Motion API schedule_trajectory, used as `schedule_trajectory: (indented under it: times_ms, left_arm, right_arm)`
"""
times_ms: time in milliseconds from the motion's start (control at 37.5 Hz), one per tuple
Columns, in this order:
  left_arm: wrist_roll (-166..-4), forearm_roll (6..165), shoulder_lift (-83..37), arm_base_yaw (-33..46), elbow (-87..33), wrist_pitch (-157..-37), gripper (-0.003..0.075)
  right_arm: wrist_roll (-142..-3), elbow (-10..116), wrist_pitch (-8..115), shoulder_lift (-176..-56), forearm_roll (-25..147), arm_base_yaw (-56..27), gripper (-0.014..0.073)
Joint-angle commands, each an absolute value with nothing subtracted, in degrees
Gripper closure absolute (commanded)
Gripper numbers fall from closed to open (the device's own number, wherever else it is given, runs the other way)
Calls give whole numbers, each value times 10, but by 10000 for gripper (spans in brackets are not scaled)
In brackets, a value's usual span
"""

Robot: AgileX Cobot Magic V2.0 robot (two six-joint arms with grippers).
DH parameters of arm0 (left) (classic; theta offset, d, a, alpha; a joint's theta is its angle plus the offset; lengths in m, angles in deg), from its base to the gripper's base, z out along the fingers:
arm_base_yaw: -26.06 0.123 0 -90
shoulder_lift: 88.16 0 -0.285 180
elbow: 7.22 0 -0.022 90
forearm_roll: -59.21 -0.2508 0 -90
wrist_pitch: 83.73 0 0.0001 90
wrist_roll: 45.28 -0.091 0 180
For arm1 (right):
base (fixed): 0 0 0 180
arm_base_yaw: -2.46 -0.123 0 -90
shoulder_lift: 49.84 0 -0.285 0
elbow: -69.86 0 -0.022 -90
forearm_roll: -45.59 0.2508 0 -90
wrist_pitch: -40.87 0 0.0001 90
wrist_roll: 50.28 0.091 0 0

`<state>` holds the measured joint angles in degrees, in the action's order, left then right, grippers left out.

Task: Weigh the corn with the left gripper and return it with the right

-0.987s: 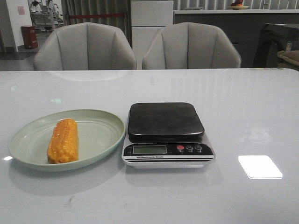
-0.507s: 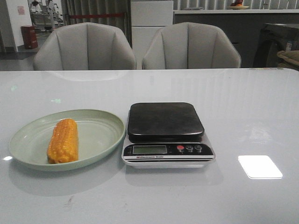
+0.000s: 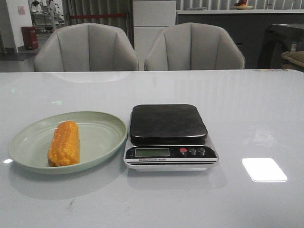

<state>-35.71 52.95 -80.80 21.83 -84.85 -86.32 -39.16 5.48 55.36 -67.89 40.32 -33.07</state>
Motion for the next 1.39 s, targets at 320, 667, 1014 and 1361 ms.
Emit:
schedule_trajectory:
  times_ms: [320, 667, 1014, 1361]
  left_arm:
    - [-357, 534, -819, 214, -866, -818, 606]
    - [-357, 534, -819, 214, -866, -818, 606]
    - [-357, 534, -818, 214, -866, -818, 606]
    - [-357, 534, -818, 214, -866, -818, 606]
  right_arm:
    - [-398, 69, 484, -685, 411, -214, 400]
    - [-399, -12, 388, -678, 411, -51, 400]
    - [-399, -94, 349, -563, 411, -52, 400]
    - [-399, -94, 351, -560, 411, -53, 400]
